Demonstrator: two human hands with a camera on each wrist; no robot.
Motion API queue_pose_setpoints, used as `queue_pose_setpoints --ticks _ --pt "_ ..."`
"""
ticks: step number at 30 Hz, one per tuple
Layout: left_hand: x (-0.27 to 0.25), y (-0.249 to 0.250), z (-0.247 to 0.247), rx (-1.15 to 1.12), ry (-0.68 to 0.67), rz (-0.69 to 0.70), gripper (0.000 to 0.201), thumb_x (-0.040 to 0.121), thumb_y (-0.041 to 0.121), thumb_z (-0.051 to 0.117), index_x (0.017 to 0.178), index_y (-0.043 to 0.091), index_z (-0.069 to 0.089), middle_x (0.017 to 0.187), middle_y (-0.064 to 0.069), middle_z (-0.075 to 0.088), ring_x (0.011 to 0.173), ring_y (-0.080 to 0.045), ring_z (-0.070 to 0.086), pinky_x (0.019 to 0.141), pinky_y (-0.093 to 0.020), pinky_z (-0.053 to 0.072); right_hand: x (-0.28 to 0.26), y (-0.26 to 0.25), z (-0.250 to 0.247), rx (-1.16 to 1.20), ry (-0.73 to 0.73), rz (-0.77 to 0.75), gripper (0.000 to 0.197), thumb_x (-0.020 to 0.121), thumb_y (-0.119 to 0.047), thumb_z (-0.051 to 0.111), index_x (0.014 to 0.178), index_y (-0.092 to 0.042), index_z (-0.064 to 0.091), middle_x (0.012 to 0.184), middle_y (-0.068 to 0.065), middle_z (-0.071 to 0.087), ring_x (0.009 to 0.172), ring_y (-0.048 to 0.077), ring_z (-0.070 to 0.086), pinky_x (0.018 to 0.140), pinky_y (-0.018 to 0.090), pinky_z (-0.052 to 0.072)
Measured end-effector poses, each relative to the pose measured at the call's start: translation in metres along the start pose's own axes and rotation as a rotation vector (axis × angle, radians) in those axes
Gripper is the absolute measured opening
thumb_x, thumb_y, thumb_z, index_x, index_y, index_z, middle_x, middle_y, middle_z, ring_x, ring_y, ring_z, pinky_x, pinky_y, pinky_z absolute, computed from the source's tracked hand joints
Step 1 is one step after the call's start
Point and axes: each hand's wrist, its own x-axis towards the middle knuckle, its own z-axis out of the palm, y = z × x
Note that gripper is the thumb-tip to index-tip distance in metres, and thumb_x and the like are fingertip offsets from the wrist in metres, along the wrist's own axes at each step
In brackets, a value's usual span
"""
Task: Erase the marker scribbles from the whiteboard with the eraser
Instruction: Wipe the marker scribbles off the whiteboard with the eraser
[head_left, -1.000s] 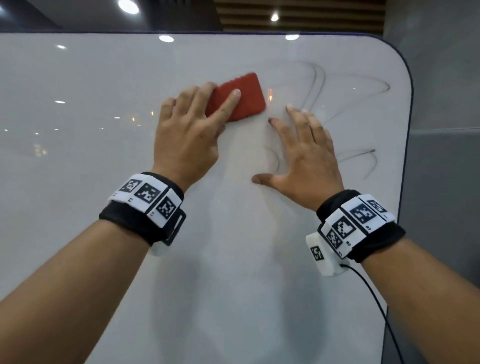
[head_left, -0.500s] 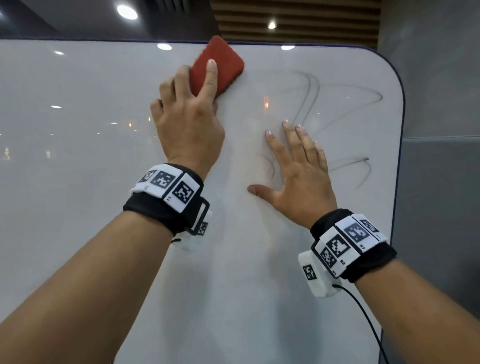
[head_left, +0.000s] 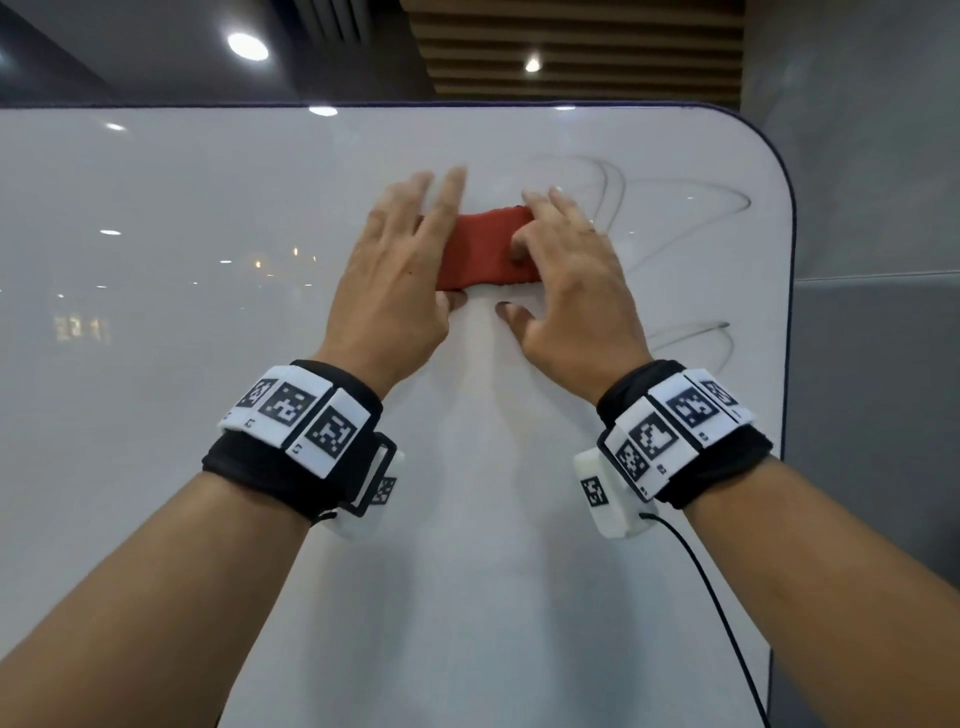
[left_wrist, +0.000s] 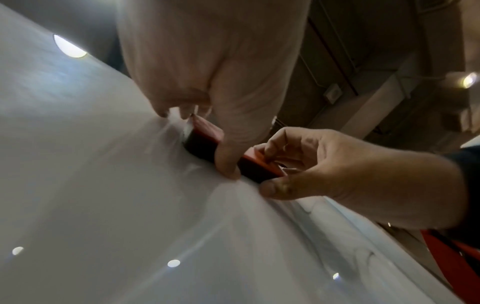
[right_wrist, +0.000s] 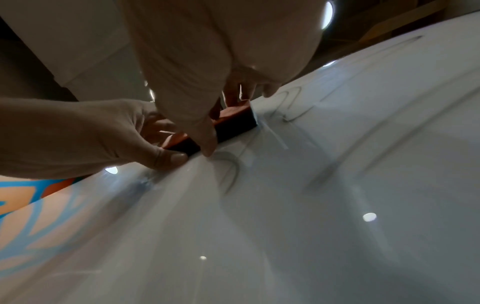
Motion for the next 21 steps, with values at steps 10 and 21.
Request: queue_pose_setpoints --ticks 10,21 --pt "-0.003 -0.001 0.0 0.159 -0.067 -0.303 0.107 0.088 0.053 0.063 0.156 0.012 -0.009 0.165 -0.003 -0.009 0.152 -0.019 -0.007 0.122 -0.05 0.004 0.031 0.01 0.004 -0.077 0.268 0.142 0.056 0.079 -0.034 0.077 0.132 -0.026 0.06 0.12 0.011 0.055 0.109 0.032 0.049 0.092 0.043 0.047" --pt "-0.007 0.001 -0.003 0.24 -0.116 -0.314 0.1 0.091 0.06 0.053 0.156 0.012 -0.005 0.164 0.0 -0.013 0.151 -0.017 -0.01 0.119 -0.059 0.007 0.041 0.03 -0.012 -0.104 0.27 0.196 0.055 0.084 -0.039 0.071 0.136 -0.029 0.056 0.124 0.011 0.053 0.112 0.03 0.047 0.095 0.042 0.045"
